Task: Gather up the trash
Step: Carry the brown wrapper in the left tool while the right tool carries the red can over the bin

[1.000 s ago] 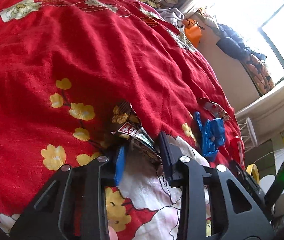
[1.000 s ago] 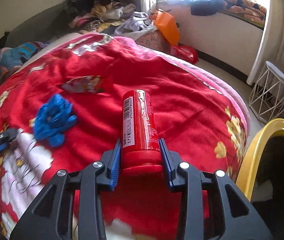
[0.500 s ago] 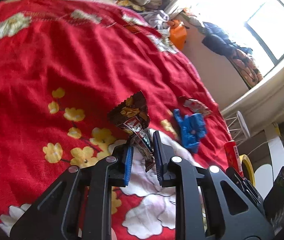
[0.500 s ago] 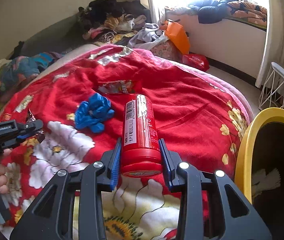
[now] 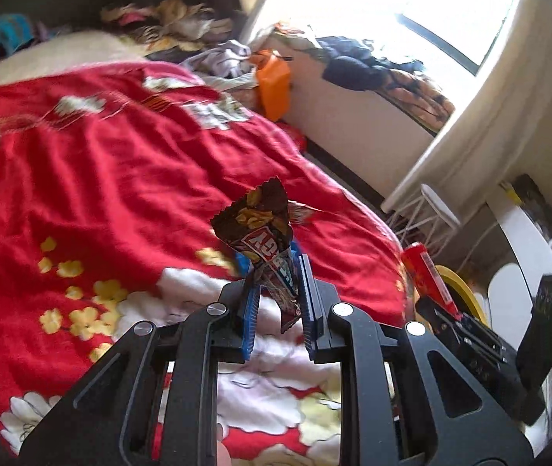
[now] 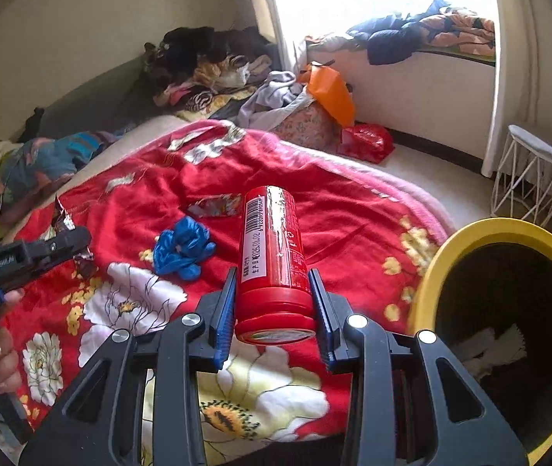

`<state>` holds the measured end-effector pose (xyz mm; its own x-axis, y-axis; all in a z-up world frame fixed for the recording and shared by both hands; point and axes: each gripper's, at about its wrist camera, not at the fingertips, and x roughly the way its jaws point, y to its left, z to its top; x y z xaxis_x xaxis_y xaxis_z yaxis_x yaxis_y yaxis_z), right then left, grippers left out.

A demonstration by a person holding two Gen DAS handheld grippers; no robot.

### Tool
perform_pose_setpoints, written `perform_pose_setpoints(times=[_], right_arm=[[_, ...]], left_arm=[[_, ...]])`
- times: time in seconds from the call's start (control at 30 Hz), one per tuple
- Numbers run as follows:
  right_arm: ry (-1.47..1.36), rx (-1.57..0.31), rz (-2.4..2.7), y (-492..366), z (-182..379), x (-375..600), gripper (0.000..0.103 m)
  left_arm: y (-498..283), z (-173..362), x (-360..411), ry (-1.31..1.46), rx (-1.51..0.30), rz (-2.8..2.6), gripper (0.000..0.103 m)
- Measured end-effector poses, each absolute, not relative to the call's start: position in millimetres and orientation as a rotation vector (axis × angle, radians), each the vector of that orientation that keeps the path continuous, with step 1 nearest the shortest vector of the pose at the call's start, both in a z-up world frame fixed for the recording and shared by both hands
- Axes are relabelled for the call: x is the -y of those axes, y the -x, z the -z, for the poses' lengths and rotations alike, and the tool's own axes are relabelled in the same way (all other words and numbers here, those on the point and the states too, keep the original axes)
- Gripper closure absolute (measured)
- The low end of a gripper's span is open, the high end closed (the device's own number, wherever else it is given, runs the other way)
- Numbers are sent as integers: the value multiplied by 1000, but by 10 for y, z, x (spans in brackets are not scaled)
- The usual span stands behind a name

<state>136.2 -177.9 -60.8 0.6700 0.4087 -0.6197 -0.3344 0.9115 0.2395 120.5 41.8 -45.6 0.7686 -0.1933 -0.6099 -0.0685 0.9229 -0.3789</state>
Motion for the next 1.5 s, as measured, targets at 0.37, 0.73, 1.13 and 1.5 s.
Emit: perform_pose_setpoints(times=[0.37,0.73,1.13,1.5], right_arm=[[-152,-681,-350,-1297,466,2168,70],[-193,-658,-266,-1205,429,2579,70],[-234,-639,-131,-1123,453,3108,71],[-277,-634,-7,-1088,531,3575,71]], left_arm=[[-1184,314,-12,333,-665,166,89],[-1189,247,394,289,-643,260,89],[-1227,247,958,234,-636,365,89],[-1296,291,1383,166,-648,437,89]])
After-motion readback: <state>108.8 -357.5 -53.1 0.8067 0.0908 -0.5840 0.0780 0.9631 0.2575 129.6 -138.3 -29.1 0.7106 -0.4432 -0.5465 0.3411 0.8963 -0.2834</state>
